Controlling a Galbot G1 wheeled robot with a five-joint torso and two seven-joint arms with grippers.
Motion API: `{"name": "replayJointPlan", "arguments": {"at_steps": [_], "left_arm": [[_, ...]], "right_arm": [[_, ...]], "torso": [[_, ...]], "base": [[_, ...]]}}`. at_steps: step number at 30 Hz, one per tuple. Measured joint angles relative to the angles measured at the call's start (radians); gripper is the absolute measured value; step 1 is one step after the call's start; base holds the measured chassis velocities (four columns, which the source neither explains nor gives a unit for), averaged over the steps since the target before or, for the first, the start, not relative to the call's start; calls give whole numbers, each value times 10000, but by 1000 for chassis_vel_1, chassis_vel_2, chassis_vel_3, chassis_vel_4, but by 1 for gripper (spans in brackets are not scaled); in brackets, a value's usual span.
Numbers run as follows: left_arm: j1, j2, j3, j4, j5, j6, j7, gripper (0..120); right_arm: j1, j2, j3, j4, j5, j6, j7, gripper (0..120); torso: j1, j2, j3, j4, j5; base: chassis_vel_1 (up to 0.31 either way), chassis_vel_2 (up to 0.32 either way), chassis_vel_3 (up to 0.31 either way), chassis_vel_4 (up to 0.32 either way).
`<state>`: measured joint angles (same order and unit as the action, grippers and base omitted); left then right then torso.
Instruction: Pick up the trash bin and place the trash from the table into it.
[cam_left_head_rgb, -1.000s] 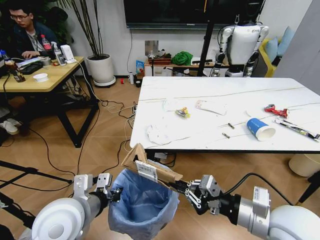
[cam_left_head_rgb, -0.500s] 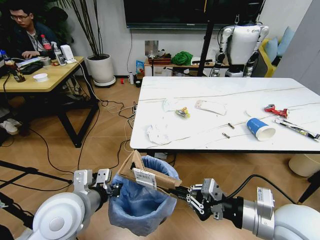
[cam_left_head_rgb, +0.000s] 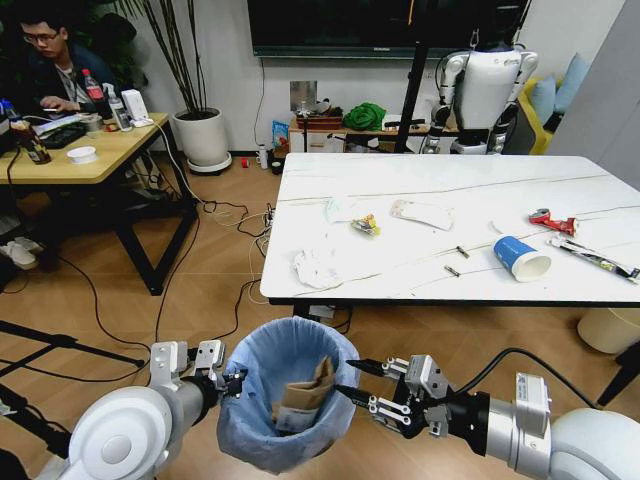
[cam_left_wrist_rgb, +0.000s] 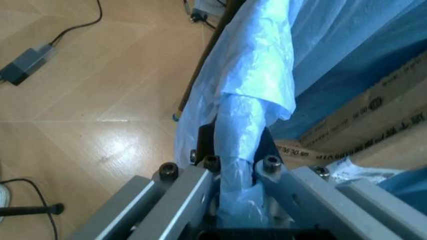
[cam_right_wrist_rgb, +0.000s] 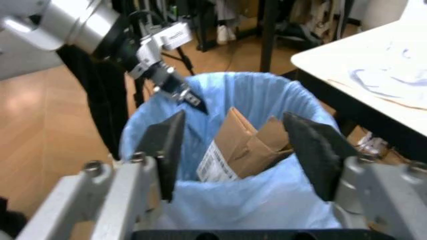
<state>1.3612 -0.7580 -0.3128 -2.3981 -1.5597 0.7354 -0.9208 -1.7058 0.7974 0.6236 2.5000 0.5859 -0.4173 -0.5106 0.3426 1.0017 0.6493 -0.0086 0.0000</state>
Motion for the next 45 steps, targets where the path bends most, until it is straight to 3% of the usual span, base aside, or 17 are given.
{"name": "replayJointPlan", "arguments": {"at_steps": [6, 9, 12, 17, 27, 31, 38, 45], "left_arm": [[264, 24, 70, -128, 187, 0, 0, 0], [452, 28, 177, -242, 394, 0, 0, 0], [563, 54, 221, -296, 560, 0, 0, 0], [773, 170, 264, -466, 857, 0, 48, 0], [790, 322, 349, -498, 1204, 0, 303, 0], [761, 355, 450, -489, 1368, 0, 412, 0], [782, 367, 559, -516, 1638, 0, 573, 0], [854, 318, 631, -584, 1735, 0, 587, 0]], "right_arm": [[507, 332, -11, 0, 963, 62, 1649, 80], [1325, 482, -222, 0, 1899, 112, 3311, 94], [1903, 568, -426, 1, 2376, 117, 4464, 99], [3169, 719, -946, -53, 3035, 117, 6092, 100], [5594, 700, -2319, -1603, 3720, -104, 7163, 100], [6956, 762, -3830, -2475, 4189, -429, 8182, 100], [7766, 958, -4723, -3193, 4554, -882, 8985, 100], [9670, 1342, -6096, -3913, 5771, -1393, 10585, 100]], "torso": [[0, 0, 0, 0, 0], [0, 0, 0, 1, 1], [0, 0, 0, 1, 0], [0, 0, 0, 1, -1], [0, 0, 1, 2, 0], [1, -1, 1, 2, -1], [0, 0, 0, -1, -1], [1, -1, 0, 3, -2]], "base": [[0, 0, 0, 0], [0, 0, 0, 0], [0, 0, 0, 0], [0, 0, 0, 0], [0, 0, 0, 0], [0, 0, 0, 0], [0, 0, 0, 0], [0, 0, 0, 0]]}}
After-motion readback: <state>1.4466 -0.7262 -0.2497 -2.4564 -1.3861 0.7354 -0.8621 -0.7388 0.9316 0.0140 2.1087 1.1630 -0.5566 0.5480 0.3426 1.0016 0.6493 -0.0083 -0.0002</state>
